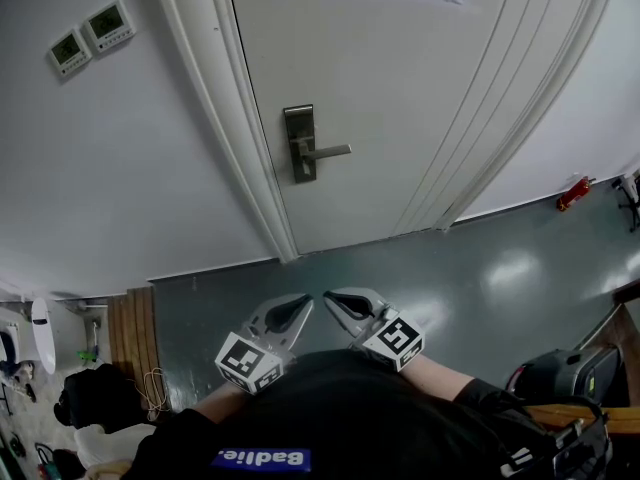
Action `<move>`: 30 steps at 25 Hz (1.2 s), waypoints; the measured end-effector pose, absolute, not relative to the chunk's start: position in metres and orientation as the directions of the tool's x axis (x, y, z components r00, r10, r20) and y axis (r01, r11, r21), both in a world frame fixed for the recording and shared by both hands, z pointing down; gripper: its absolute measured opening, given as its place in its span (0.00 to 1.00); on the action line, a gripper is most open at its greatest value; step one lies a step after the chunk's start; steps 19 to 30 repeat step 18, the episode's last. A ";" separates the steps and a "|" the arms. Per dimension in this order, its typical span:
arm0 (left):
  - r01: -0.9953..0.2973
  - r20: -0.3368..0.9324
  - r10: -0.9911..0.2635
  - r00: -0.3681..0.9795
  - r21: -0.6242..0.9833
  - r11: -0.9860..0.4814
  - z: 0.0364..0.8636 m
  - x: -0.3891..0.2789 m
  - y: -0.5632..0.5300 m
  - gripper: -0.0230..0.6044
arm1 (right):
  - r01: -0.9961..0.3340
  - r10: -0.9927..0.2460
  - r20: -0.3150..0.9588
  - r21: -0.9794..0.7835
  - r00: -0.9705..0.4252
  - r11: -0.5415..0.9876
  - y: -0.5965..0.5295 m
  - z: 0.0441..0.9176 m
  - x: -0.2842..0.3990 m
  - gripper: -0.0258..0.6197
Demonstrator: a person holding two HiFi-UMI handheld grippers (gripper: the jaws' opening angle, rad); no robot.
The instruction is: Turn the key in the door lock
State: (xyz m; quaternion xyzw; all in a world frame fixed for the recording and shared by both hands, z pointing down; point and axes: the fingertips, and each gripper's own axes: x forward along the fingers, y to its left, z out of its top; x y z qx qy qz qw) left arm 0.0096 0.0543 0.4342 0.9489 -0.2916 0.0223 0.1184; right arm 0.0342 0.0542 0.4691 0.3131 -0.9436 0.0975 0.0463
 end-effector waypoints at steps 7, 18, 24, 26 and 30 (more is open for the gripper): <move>-0.567 0.101 -0.559 0.823 0.213 -0.796 0.434 -0.002 0.057 0.06 | -0.590 -0.570 0.158 -0.143 -0.806 0.795 0.059 0.470 0.023 0.04; -0.570 0.109 -0.560 0.821 0.207 -0.795 0.434 -0.012 0.064 0.06 | -0.577 -0.554 0.169 -0.160 -0.816 0.801 0.065 0.473 0.011 0.04; -0.570 0.109 -0.560 0.821 0.207 -0.795 0.434 -0.012 0.064 0.06 | -0.577 -0.554 0.169 -0.160 -0.816 0.801 0.065 0.473 0.011 0.04; -0.570 0.109 -0.560 0.821 0.207 -0.795 0.434 -0.012 0.064 0.06 | -0.577 -0.554 0.169 -0.160 -0.816 0.801 0.065 0.473 0.011 0.04; -0.570 0.109 -0.560 0.821 0.207 -0.795 0.434 -0.012 0.064 0.06 | -0.577 -0.554 0.169 -0.160 -0.816 0.801 0.065 0.473 0.011 0.04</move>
